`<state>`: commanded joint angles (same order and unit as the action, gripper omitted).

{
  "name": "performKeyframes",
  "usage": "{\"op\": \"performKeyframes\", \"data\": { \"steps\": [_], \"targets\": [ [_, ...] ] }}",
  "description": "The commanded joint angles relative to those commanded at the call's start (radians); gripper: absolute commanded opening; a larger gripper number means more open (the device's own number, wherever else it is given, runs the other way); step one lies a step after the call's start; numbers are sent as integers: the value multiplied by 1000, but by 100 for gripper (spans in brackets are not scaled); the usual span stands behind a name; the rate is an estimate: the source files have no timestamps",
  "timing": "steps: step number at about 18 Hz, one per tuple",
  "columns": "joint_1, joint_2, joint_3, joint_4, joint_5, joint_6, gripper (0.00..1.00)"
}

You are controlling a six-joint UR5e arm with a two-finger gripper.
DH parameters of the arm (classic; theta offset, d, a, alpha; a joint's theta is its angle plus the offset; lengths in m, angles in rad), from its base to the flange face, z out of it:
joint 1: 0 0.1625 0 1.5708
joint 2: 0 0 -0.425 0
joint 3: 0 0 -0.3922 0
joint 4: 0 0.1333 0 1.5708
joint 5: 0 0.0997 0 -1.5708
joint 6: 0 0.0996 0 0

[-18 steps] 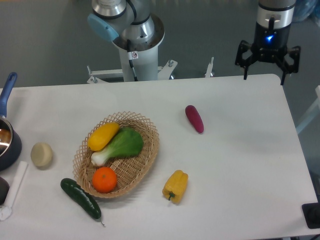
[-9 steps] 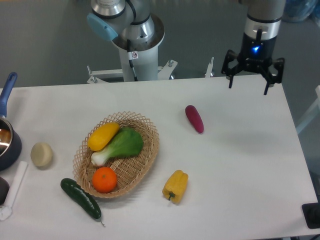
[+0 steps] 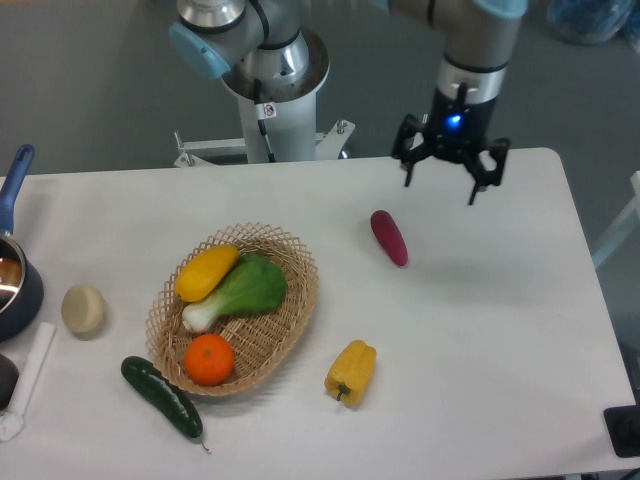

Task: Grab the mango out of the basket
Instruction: 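Move the open gripper over the basket toward the yellow mango, then lower the gripper onto the yellow mango and close on it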

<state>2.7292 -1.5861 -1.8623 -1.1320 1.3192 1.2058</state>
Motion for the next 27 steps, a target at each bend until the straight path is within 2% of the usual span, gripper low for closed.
{"op": "performKeyframes", "data": {
  "steps": [4, 8, 10, 14, 20, 27],
  "targets": [
    [-114, -11, 3, 9, 0, -176, 100],
    [-198, -26, 2, 8, -2, -229, 100],
    [-252, -55, 17, 8, -2, -268, 100],
    [-370, -98, 11, 70, 0, -391, 100],
    [-454, -135, 3, 81, -2, -400, 100],
    [-511, -195, 0, 83, 0, -407, 100]
  ]
}}
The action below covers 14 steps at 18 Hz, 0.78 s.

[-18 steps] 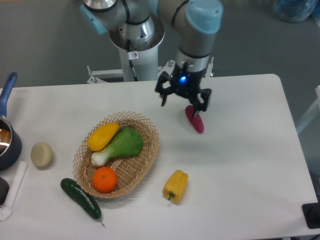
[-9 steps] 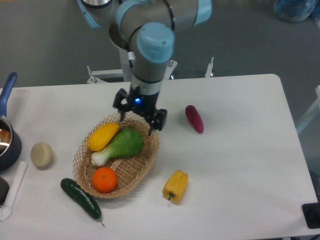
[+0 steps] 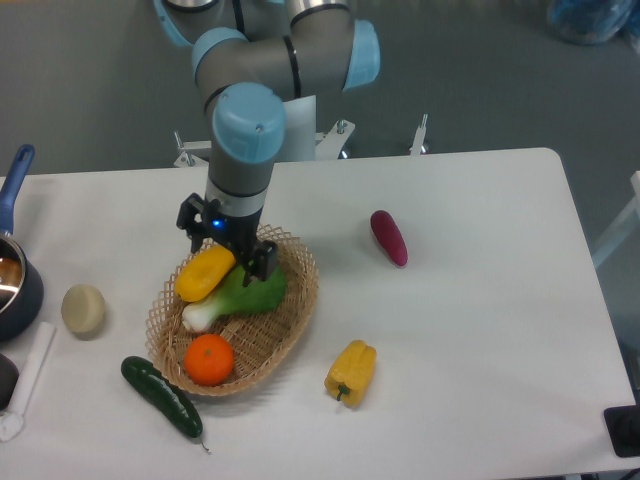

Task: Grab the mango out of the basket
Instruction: 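Lower the gripper onto the yellow mango and close on it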

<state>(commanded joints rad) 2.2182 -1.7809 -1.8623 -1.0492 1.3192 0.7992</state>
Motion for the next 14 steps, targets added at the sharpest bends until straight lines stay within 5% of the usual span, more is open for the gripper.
{"op": "performKeyframes", "data": {
  "steps": [14],
  "targets": [
    [-41, -48, -3, 0, 31, -72, 100]
  ]
}}
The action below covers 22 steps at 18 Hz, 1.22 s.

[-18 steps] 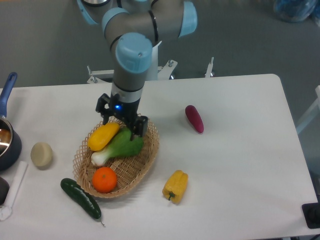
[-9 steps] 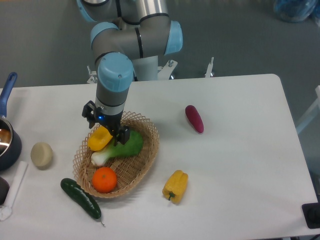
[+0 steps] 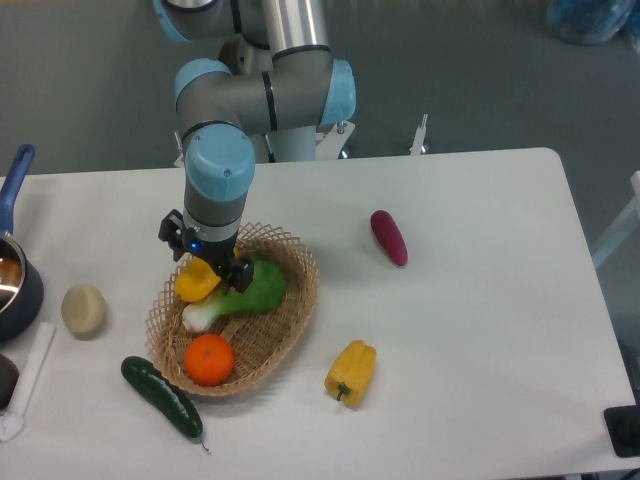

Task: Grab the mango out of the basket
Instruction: 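Lower the gripper onto the yellow mango and close on it, then lift the held mango up and out of the basket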

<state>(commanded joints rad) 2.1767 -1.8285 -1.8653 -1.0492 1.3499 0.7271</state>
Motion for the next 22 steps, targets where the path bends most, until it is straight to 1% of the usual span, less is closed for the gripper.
{"op": "performKeyframes", "data": {
  "steps": [6, 14, 15, 17, 19, 20, 21, 22],
  "targets": [
    [-11, -25, -6, -2, 0, 8, 100],
    [-21, -26, -15, 0, 20, 8, 100],
    [-21, -26, -15, 0, 20, 8, 95],
    [-21, -25, -14, 0, 20, 6, 77],
    [-21, -20, -12, 0, 21, 6, 67],
    [-21, -20, -12, 0, 21, 6, 65],
    [-21, -20, -14, 0, 21, 6, 60],
    [-21, -20, -12, 0, 23, 8, 57]
  ]
}}
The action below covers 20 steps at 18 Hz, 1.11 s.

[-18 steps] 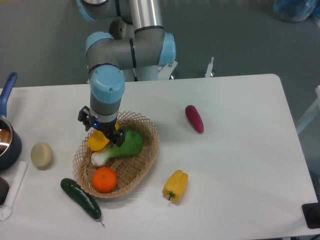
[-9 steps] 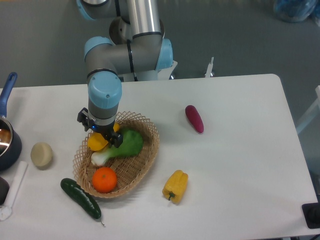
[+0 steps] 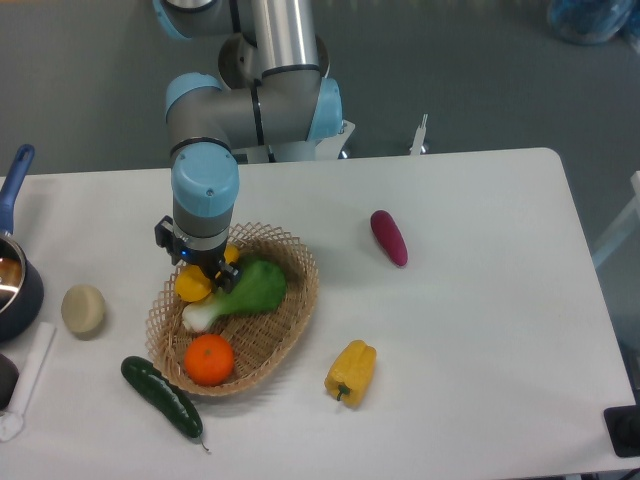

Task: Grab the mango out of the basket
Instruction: 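Lift the held mango up and out of the basket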

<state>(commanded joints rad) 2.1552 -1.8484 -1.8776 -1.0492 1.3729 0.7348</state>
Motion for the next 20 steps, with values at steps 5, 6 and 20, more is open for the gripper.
{"op": "performKeyframes", "data": {
  "steps": [5, 6, 20],
  "targets": [
    [3, 0, 9, 0, 6, 12, 40],
    [5, 2, 11, 0, 6, 14, 40],
    [267, 153, 143, -6, -23, 81, 40]
  ]
}}
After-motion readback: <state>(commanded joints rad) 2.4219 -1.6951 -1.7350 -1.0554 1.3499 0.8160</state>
